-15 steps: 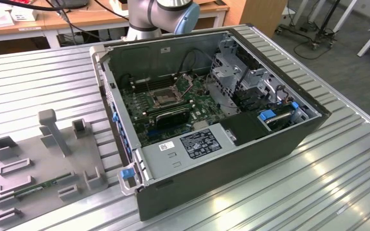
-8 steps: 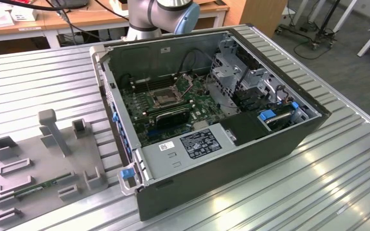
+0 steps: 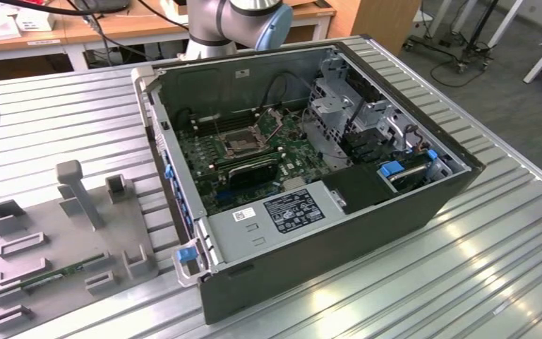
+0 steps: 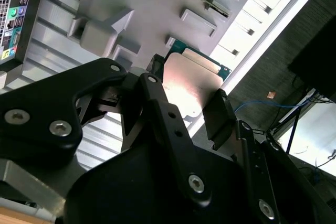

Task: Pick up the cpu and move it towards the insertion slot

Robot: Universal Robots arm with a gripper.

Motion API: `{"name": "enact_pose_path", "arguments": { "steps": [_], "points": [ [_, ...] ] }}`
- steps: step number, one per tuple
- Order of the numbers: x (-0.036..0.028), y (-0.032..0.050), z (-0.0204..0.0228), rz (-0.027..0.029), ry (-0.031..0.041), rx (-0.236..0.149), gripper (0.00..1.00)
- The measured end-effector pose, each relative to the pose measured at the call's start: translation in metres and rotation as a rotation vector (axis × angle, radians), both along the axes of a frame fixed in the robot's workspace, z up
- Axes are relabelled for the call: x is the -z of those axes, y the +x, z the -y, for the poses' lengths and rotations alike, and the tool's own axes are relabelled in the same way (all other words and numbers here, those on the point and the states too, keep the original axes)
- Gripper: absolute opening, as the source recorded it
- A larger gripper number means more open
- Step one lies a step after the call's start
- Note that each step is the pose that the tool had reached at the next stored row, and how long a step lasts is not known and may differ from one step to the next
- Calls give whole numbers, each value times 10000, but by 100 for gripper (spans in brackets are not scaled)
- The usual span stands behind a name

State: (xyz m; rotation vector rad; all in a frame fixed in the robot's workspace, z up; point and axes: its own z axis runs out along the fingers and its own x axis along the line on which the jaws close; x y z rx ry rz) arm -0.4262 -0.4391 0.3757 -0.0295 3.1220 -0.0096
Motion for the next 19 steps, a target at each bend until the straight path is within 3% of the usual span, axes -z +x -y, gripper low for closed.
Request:
{"name": "enact_pose_path", "arguments": {
  "steps": [19],
  "points": [
    [0,63,0,0,0,0,54]
  ]
}}
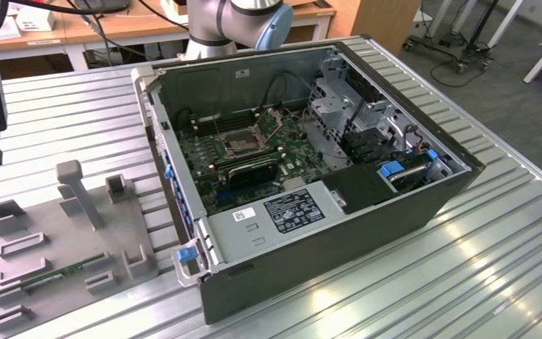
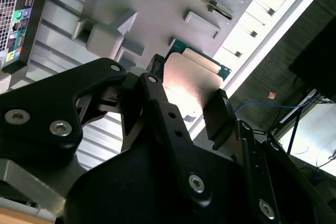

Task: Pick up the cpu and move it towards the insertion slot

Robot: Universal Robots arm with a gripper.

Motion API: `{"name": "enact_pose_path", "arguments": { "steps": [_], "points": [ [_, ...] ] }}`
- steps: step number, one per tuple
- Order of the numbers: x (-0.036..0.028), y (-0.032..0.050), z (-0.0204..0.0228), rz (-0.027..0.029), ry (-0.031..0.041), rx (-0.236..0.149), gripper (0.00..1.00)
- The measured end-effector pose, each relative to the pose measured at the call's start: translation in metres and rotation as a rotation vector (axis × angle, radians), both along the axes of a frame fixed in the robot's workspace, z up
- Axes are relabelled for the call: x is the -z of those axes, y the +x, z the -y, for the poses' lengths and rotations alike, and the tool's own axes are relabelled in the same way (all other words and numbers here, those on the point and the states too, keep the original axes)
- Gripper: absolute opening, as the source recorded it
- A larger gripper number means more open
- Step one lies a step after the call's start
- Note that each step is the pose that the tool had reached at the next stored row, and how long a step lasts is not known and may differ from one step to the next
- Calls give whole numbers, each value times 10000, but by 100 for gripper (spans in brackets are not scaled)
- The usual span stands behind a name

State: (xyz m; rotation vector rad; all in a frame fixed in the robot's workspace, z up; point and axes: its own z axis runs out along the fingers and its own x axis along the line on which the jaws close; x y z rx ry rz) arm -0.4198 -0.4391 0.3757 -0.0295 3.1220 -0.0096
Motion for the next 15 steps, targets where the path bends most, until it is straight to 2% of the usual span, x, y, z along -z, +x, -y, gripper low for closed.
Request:
{"name": "enact_pose_path", "arguments": {
  "steps": [15],
  "points": [
    [0,83,0,0,0,0,54]
  ]
}}
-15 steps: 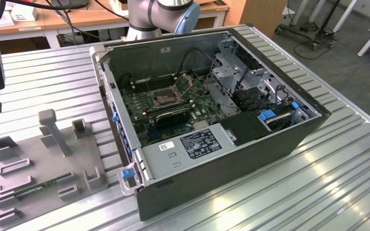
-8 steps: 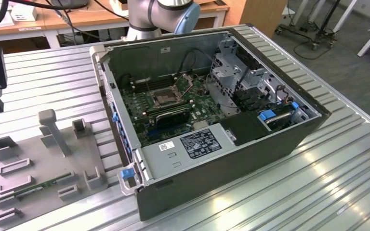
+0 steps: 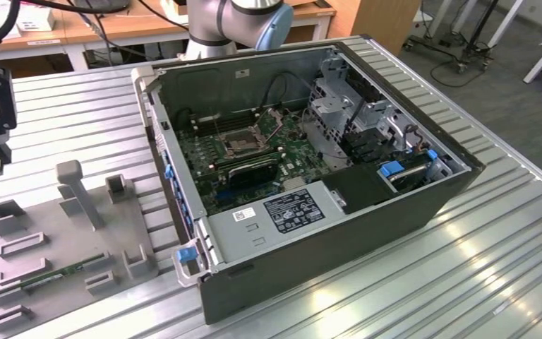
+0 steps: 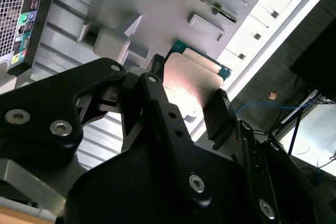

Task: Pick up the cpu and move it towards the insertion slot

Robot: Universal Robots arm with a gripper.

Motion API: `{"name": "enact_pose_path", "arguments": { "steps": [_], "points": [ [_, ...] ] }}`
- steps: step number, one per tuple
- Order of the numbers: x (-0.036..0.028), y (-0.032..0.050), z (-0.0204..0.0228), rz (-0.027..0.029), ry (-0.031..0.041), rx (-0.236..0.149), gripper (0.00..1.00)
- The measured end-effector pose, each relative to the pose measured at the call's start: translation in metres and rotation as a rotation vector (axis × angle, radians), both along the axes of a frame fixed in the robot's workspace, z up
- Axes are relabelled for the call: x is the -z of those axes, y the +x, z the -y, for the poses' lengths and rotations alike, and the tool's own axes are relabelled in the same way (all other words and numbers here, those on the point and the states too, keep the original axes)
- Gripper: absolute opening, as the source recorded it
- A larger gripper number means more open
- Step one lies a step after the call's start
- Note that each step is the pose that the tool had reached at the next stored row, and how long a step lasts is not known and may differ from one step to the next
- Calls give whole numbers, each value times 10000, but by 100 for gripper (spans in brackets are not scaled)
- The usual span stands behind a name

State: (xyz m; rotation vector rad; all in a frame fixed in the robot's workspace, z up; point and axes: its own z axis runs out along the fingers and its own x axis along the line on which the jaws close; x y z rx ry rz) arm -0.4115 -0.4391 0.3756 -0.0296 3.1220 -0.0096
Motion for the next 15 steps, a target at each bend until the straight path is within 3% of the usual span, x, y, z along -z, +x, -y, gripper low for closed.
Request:
{"name": "enact_pose_path", "arguments": {
  "steps": [15],
  "points": [
    [0,128,0,0,0,0,54]
  ]
}}
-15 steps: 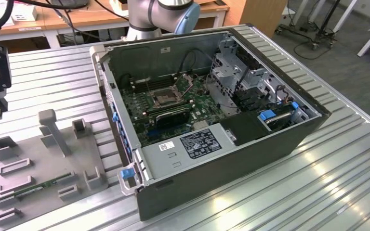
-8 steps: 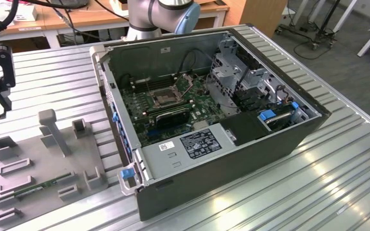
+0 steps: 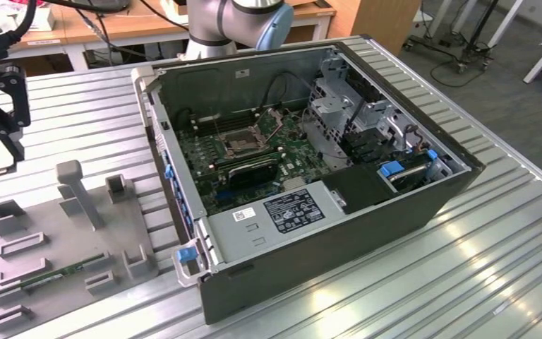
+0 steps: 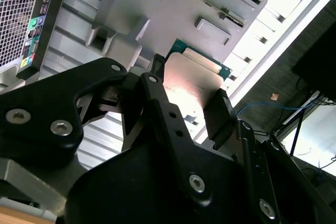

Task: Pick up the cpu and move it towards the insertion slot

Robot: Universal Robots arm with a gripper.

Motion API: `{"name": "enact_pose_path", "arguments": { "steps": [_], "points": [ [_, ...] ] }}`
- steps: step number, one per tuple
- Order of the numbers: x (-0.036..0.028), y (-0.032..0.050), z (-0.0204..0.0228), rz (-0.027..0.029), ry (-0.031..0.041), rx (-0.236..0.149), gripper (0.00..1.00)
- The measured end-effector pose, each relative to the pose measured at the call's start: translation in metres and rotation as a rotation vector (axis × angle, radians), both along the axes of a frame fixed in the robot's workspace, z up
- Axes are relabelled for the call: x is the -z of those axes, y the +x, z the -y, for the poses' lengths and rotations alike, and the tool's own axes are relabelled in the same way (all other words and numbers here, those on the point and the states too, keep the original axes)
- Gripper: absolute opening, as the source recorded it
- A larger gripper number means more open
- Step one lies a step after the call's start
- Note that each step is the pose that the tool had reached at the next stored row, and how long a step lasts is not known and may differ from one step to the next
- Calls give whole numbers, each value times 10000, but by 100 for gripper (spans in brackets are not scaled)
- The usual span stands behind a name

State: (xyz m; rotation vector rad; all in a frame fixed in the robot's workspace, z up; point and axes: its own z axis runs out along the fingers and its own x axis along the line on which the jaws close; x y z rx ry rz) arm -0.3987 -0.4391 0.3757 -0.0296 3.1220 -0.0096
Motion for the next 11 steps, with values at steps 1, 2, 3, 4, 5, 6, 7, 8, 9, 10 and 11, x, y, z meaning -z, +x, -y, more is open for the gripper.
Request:
{"name": "enact_pose_path", "arguments": {
  "steps": [1,2,3,4,5,6,7,8,9,10,11],
  "points": [
    [0,8,0,0,0,0,54],
    [0,16,0,0,0,0,54],
    [0,23,0,0,0,0,54],
    [0,30,0,0,0,0,54],
    [0,36,0,0,0,0,54],
    [0,43,0,-1,0,0,54],
    [0,49,0,0,0,1,54],
    [0,54,0,0,0,0,54],
    [0,60,0,0,0,0,54],
    [0,66,0,1,0,1,54],
    [0,71,0,0,0,0,54]
  ]
}}
